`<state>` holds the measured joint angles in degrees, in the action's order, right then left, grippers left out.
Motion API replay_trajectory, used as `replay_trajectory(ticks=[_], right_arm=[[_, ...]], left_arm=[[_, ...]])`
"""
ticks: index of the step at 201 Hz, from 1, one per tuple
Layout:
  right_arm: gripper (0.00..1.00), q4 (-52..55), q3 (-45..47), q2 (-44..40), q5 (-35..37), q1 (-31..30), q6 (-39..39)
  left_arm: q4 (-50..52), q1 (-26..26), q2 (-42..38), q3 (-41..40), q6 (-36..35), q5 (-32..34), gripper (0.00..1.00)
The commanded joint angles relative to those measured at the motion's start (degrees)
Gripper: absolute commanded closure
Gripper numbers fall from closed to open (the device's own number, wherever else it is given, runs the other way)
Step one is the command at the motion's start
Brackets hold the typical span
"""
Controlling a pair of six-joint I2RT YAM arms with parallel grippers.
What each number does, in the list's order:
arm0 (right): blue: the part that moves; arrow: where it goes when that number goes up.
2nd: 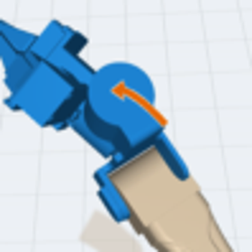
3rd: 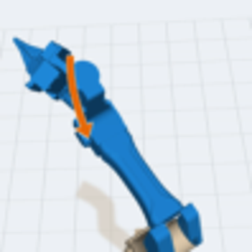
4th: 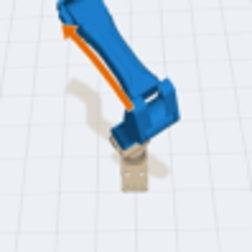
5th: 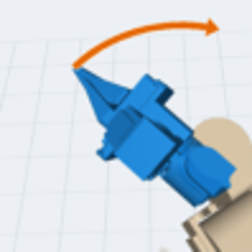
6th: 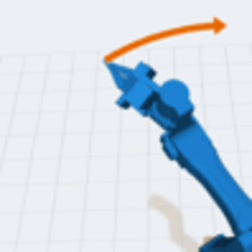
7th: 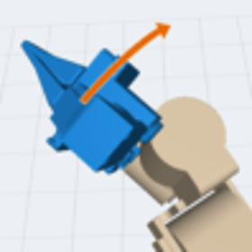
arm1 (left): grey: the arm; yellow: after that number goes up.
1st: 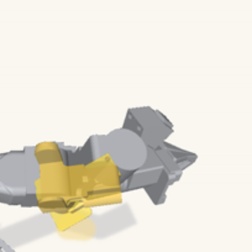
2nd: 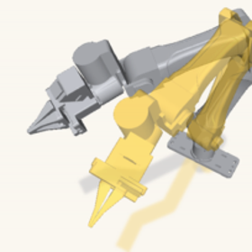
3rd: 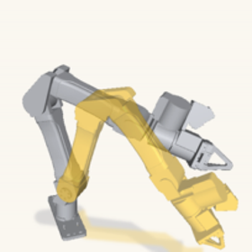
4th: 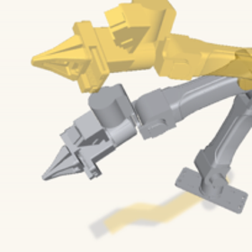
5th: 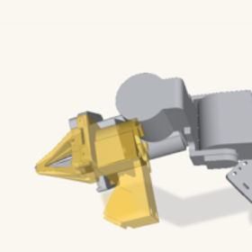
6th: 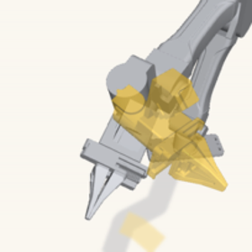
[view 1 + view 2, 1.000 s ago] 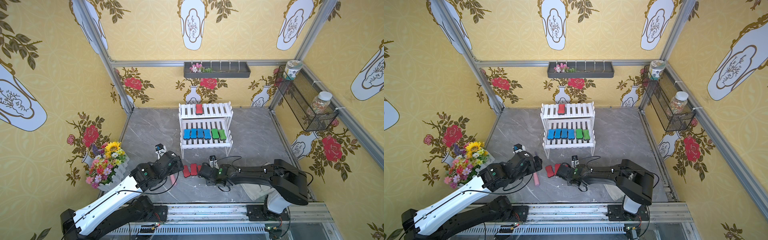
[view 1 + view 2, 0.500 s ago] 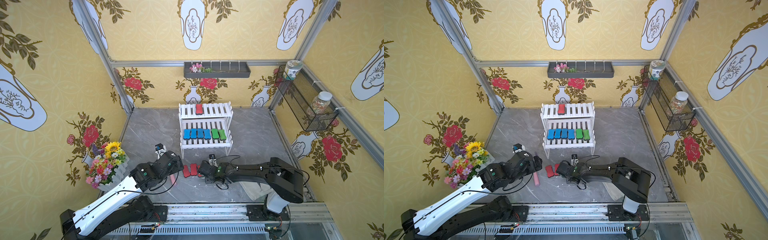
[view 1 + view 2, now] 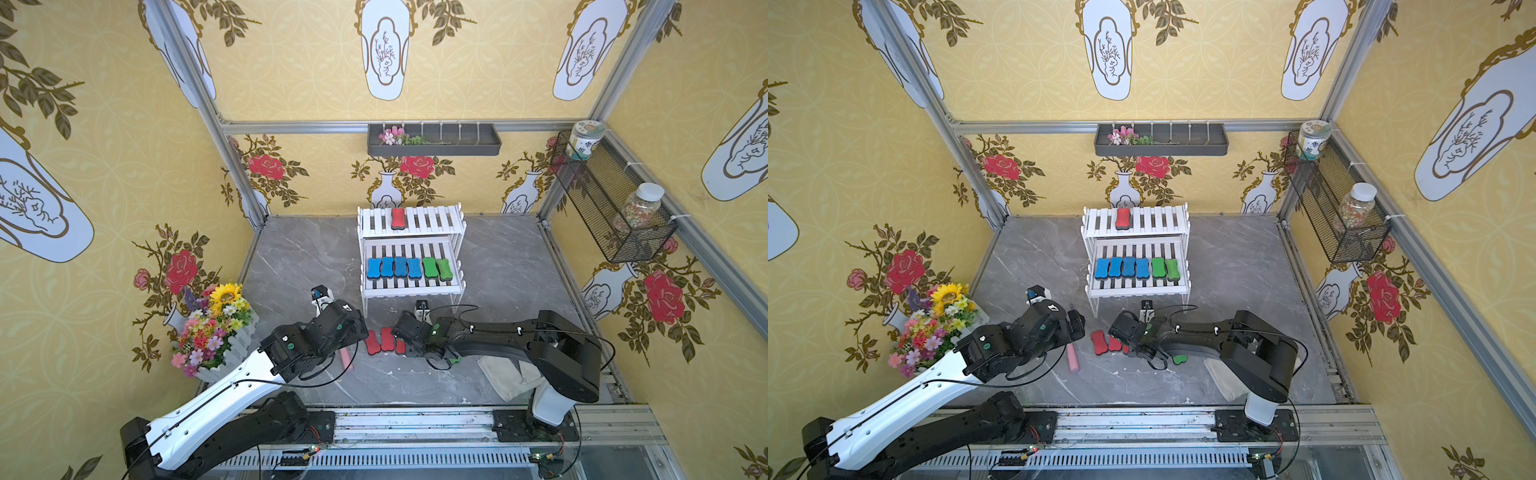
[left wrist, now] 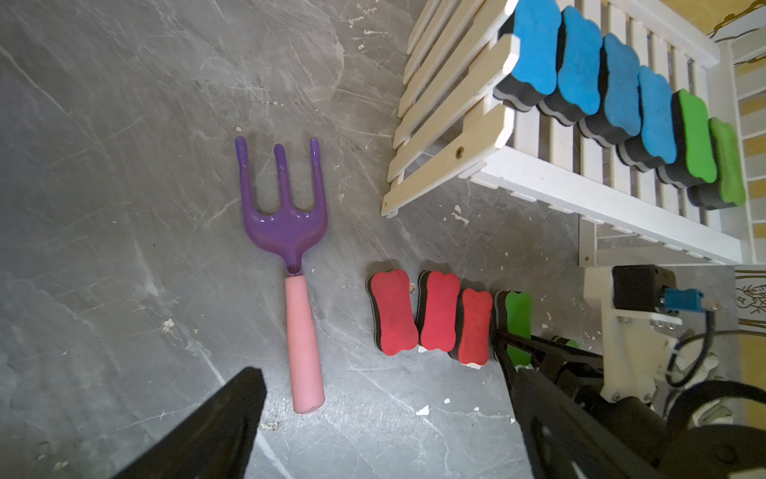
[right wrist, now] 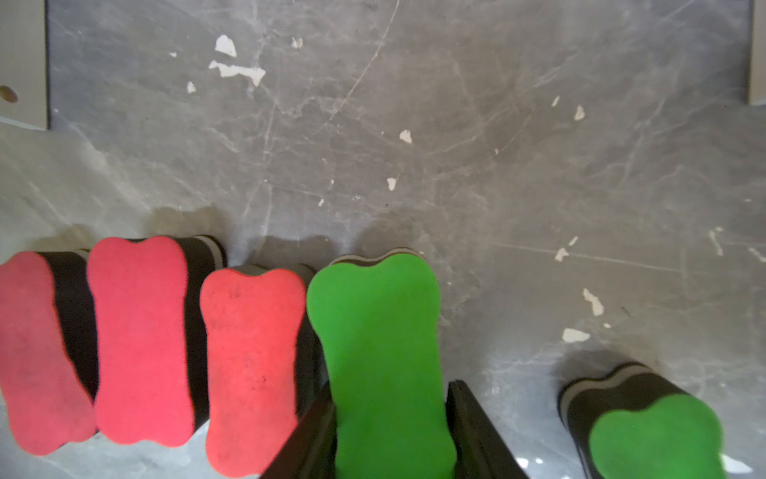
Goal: Remove the whiteboard erasers from the shelf
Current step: Move the whiteboard eraser to the center of the board.
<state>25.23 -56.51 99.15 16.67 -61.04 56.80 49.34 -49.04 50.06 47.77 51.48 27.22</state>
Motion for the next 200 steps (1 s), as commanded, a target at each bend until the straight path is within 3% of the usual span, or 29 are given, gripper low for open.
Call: replay_trajectory(ticks=[1,65,100,155,200], right_arm=[[0.56,-1.4,-0.1,0.8,-0.7,-0.1,0.0],[0.4,-2.0,0.2,-0.7,-0.7,-1.0,0.5],[0.39,2.6,0.5,-6.2,0.8,-1.3,0.1],[0.35,10.3,8.6,-15.8,1.0,0.9,2.0],[0.31,10.5,12.5,-17.5,0.0,3.9,1.1]], left_arm=[[0.4,0.1,0.0,-0.1,-0.2,0.2,0.01],[-0.2,0.1,0.4,-0.6,-0.1,0.1,0.0],[-0.8,0.1,0.8,-0.7,-0.1,-0.5,0.01],[-2.3,0.1,0.4,-1.8,0.0,-1.0,0.01],[-2.8,0.1,0.8,-2.0,0.0,-1.2,0.01]])
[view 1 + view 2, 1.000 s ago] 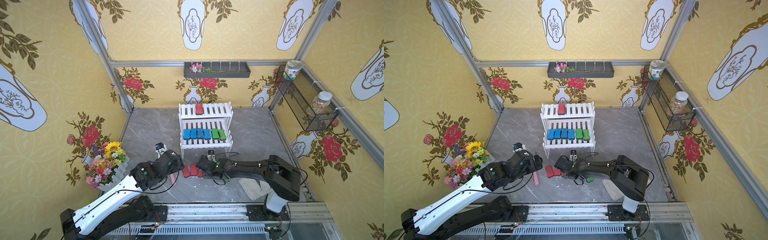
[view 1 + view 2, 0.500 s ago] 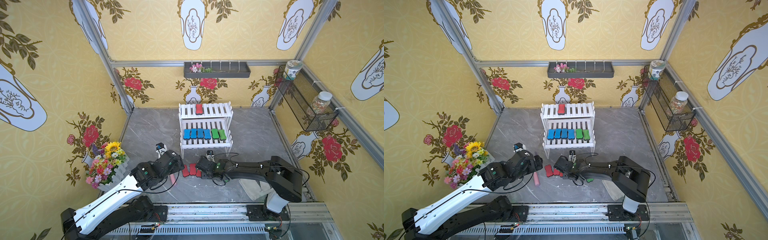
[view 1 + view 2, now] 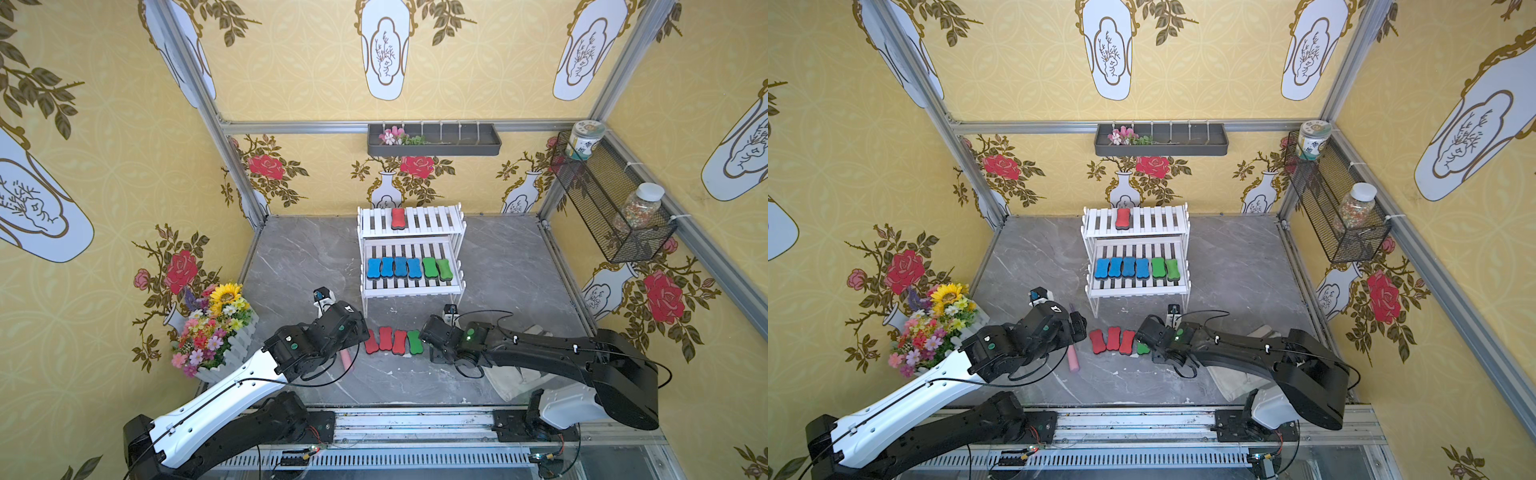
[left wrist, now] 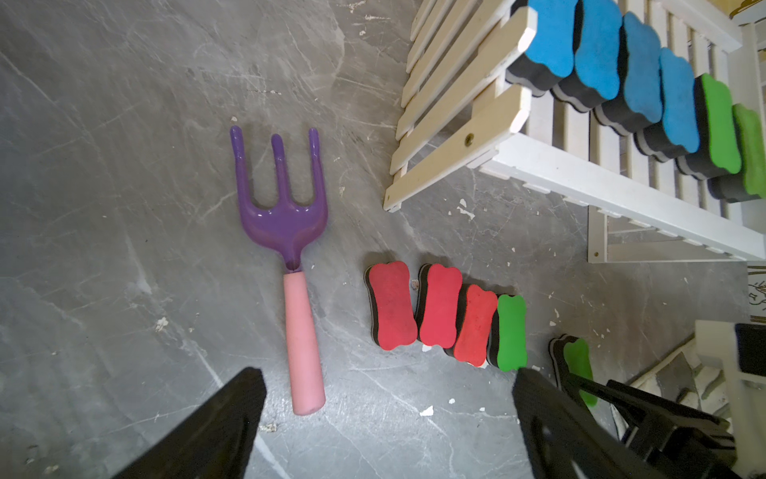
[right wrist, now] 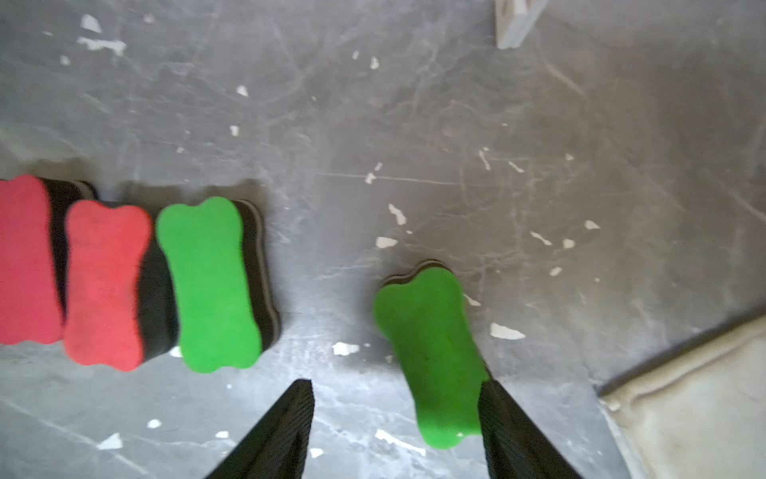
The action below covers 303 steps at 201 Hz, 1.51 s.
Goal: Remove the whiteboard erasers from the shelf
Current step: Move the whiteboard eraser to the center of the board.
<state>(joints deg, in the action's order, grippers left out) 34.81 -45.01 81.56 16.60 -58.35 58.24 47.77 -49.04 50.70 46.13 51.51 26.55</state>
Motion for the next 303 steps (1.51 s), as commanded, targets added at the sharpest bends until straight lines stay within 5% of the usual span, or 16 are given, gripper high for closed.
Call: replay_trajectory(ticks=[1,62,132,203,303], right_arm=[[0.31,0.9,1.0,0.2,0.1,1.3,-0.3],[0.35,-2.5,1.7,3.5,-1.5,3.5,-2.3],[0.51,-5.5,0.4,6.5,-2.7,3.4,-1.6],[0.51,-6.3,-9.1,15.3,-1.5,1.8,-0.5],[0.5,-7.6,-11.6,16.9,-1.4,1.5,-1.6]], left_arm=[[-1.2,0.1,0.2,-0.3,-0.1,-0.5,0.01],[-0.9,0.1,-0.1,-0.2,0.2,-0.5,0.01],[-0.5,0.1,-0.1,0.0,0.3,-0.4,0.0],[0.2,0.1,-0.4,-0.2,0.7,-0.3,0.01],[-0.1,0.1,-0.9,-1.0,0.7,-0.3,0.01]])
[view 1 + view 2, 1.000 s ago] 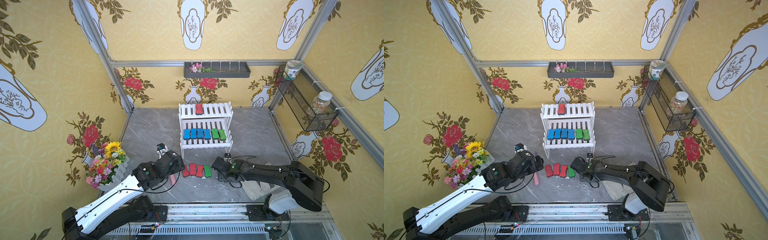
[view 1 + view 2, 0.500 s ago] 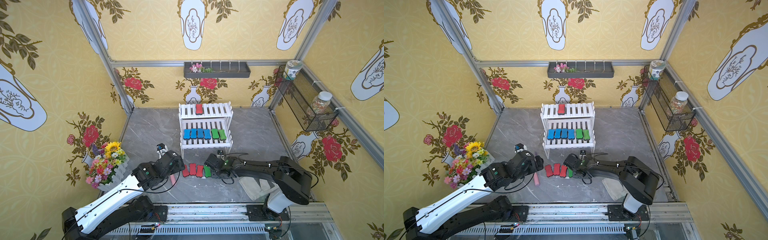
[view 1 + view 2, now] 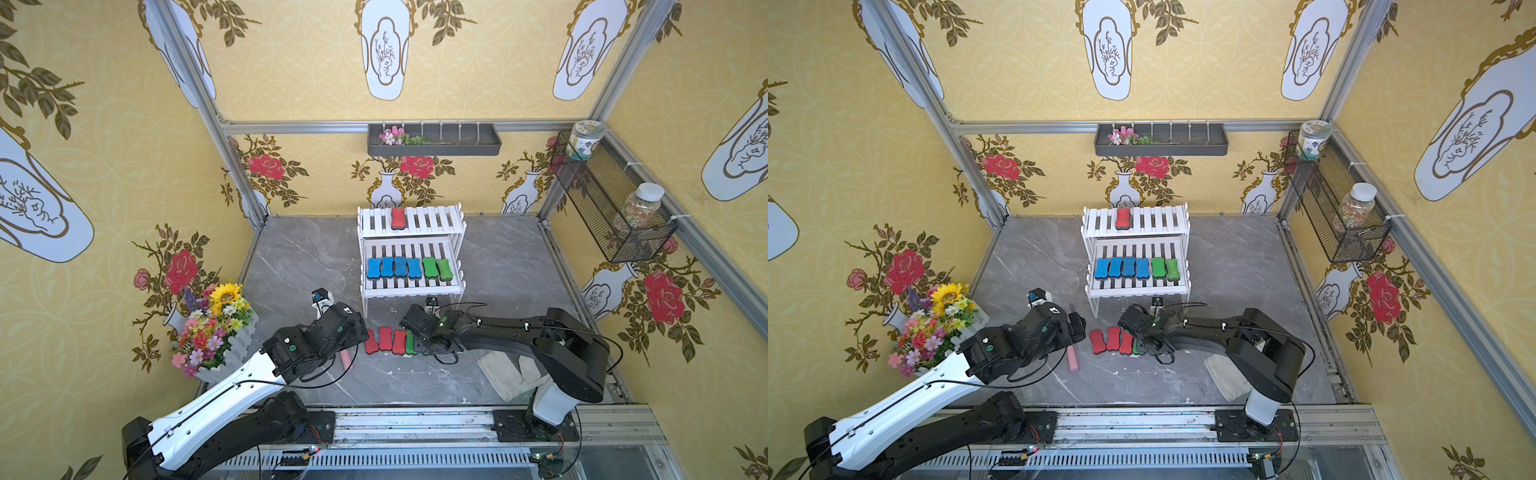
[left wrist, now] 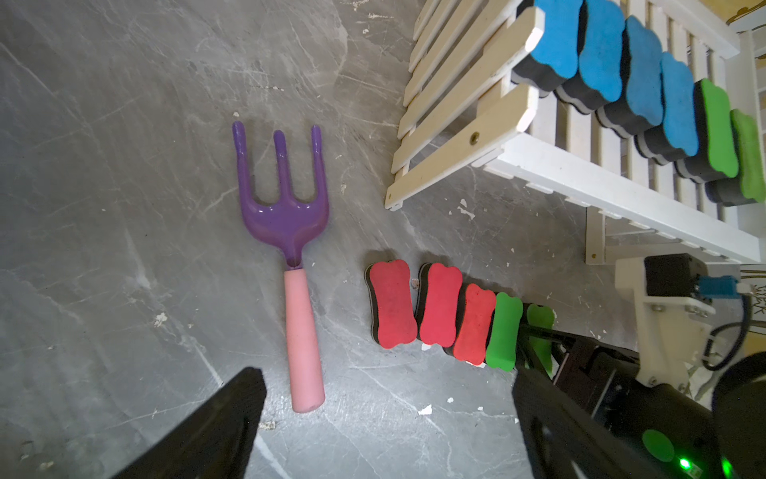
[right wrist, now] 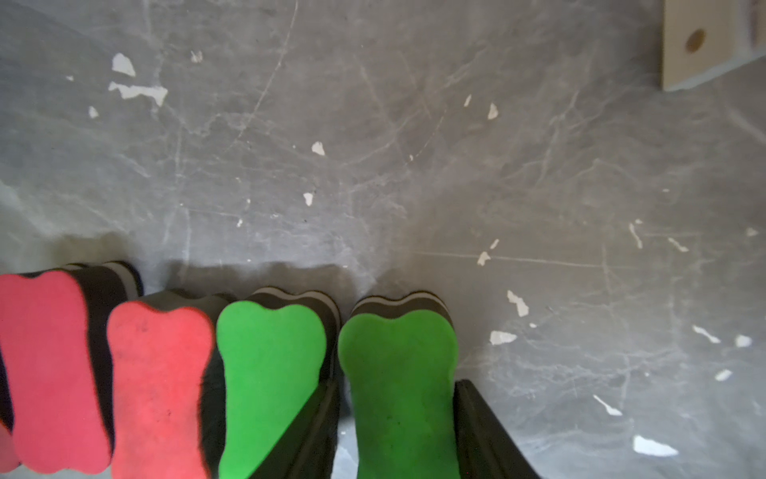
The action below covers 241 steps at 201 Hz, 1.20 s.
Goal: Remove the whiteboard erasers from the shelf
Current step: Move the whiteboard eraser to the center of the board.
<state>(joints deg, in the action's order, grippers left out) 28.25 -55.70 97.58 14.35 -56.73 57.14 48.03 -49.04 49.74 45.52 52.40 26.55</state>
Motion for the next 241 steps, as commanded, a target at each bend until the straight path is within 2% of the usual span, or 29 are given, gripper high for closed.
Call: replay_trajectory(ticks=[1,89,134,158,176,200,241], right_arm=[[0.5,-1.0,-1.0,0.9,0.9,-0.1,-0.5],[0.47,-2.8,-2.6,2.3,-0.3,-0.2,-1.9],[0.39,0.4,-2.7,-1.5,1.7,-0.6,-2.1],[0.37,3.2,-2.4,-4.4,2.6,-2.0,-1.5],[0.38,5.0,-1.6,-7.4,3.0,-3.1,-1.2],[0.44,5.9,0.9,-9.3,3.6,-2.3,-0.1],[0.5,4.8,1.8,-5.0,3.0,1.2,-1.4]], left_arm=[[-0.3,0.1,0.1,-0.3,-0.2,-0.3,0.01],[0.0,0.1,0.3,0.5,-0.5,-0.5,0.01],[0.4,0.1,0.5,1.8,-0.9,-0.5,0.01],[0.6,0.1,0.4,2.8,-1.2,-0.3,0.0],[0.7,0.1,0.5,3.3,-1.4,-0.2,0.0],[-0.2,0.1,0.7,2.8,-1.3,-0.4,0.01],[-1.0,0.1,1.7,2.8,-1.3,-1.3,0.01]])
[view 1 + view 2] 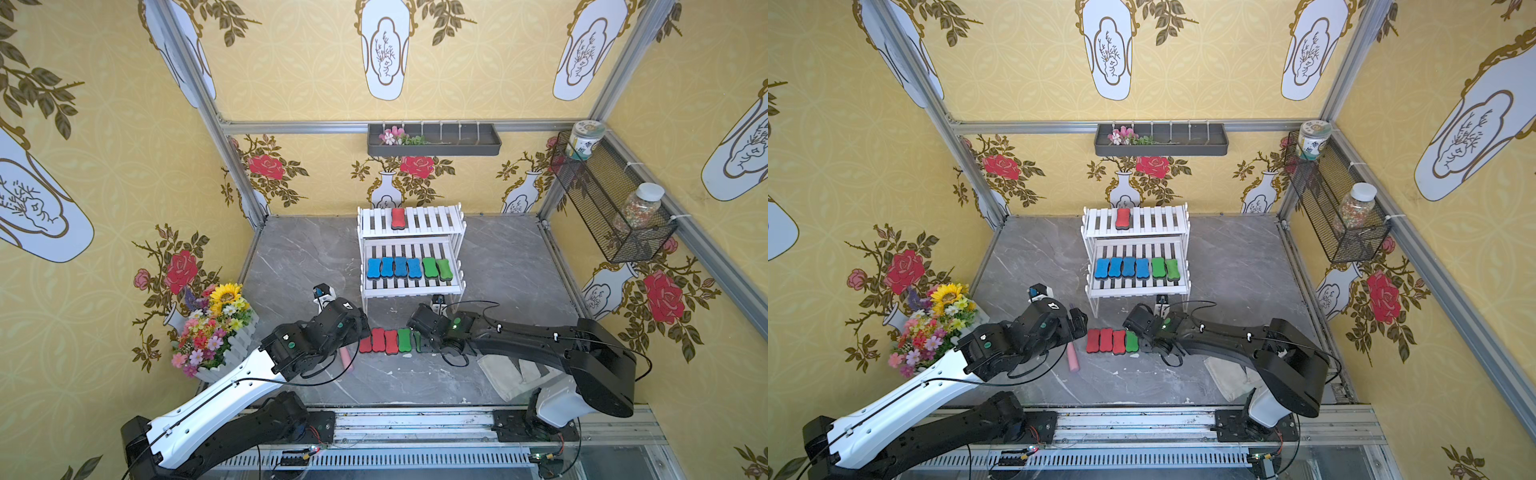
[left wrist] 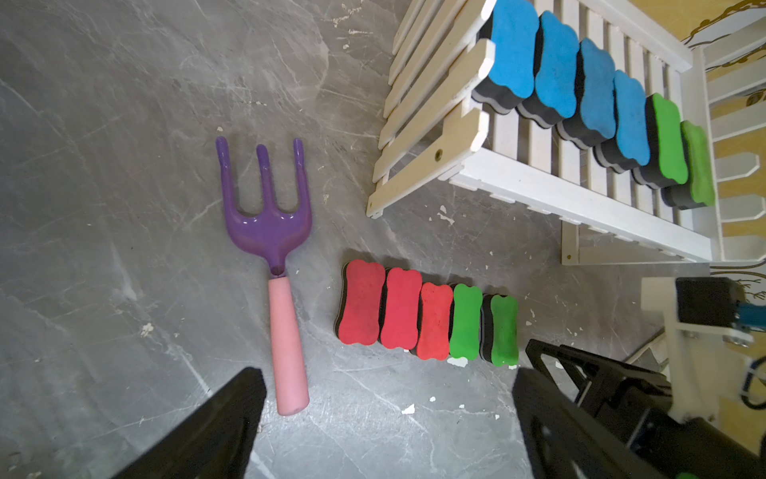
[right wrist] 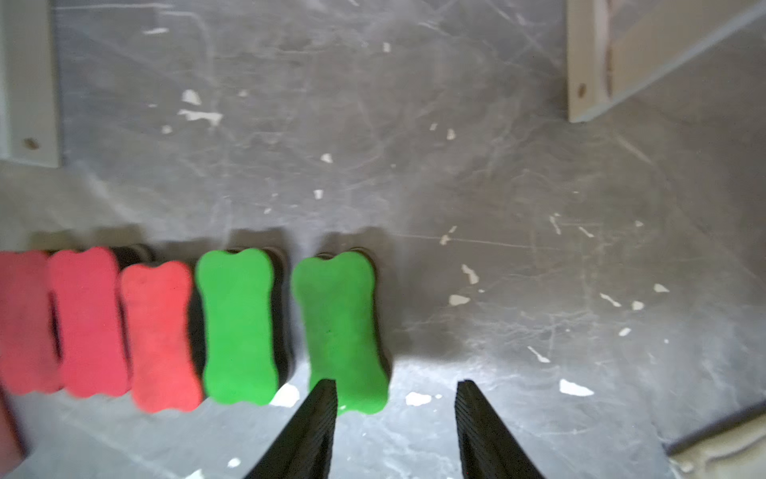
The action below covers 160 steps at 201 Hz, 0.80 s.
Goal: Remove the whiteboard erasers from the shelf
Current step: Move the whiteboard eraser to the center of the board.
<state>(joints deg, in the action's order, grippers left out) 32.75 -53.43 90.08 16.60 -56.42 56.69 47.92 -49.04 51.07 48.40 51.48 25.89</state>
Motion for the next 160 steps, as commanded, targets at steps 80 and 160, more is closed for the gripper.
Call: replay_trajectory(ticks=[80,160], right_arm=[[0.5,-4.3,-3.5,8.8,-0.7,0.9,-2.8],[0.42,5.7,-7.8,-5.7,4.3,-0.9,-5.7]], left_arm=[[0.8,0.1,-0.8,-0.3,0.0,0.3,0.01],[1.0,0.1,-1.3,1.1,-0.5,0.5,0.0]])
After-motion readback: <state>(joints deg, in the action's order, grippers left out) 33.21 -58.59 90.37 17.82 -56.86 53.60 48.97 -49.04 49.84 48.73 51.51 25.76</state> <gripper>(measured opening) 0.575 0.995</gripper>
